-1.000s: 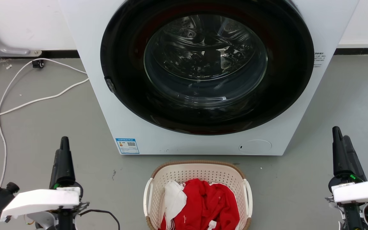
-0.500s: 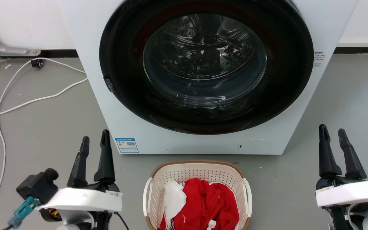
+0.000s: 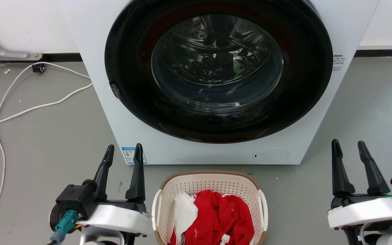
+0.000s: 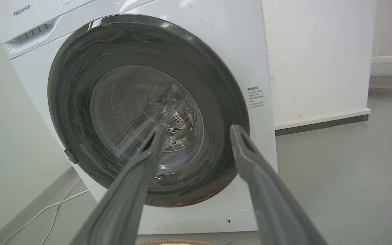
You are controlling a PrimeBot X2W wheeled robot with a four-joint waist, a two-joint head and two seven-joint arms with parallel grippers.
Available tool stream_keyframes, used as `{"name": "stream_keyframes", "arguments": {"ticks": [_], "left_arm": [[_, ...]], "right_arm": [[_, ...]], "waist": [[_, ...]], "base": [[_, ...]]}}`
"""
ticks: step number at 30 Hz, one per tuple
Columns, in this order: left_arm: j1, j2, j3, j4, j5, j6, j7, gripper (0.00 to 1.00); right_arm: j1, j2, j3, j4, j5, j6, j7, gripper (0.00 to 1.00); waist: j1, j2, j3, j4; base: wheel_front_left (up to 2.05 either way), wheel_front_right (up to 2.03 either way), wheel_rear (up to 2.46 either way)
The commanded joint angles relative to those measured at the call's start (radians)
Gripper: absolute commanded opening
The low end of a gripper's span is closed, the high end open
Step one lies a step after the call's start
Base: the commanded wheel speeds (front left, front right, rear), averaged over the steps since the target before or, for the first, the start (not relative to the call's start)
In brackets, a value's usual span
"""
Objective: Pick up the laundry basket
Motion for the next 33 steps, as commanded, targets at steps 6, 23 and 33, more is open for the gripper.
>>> {"name": "stream_keyframes", "arguments": {"ticks": [6,23,33], "left_arm": [[-0.024,0.046,-0.069,0.000,0.070,0.059,-0.022,1.00],[-0.032,0.091,-0.200,0.032,0.158,0.129,-0.060,1.00],[0.033,-0.006,-0.066,0.036,0.113,0.030,-0.080,1.00]], "right_arm": [[0.007,-0.001,-0.006,0.002,-0.088,0.002,-0.023,1.00],[0.013,0.000,-0.003,-0.004,-0.299,0.001,-0.060,1.00],[0.027,0.000,-0.027,0.031,-0.259,0.001,-0.079,1.00]], "waist": [[0.0000,0.0000,-0.003,-0.001],[0.0000,0.0000,-0.013,-0.007],[0.0000,0.0000,-0.008,-0.007]], "base": [[0.00,0.00,0.00],[0.00,0.00,0.00],[0.00,0.00,0.00]]}}
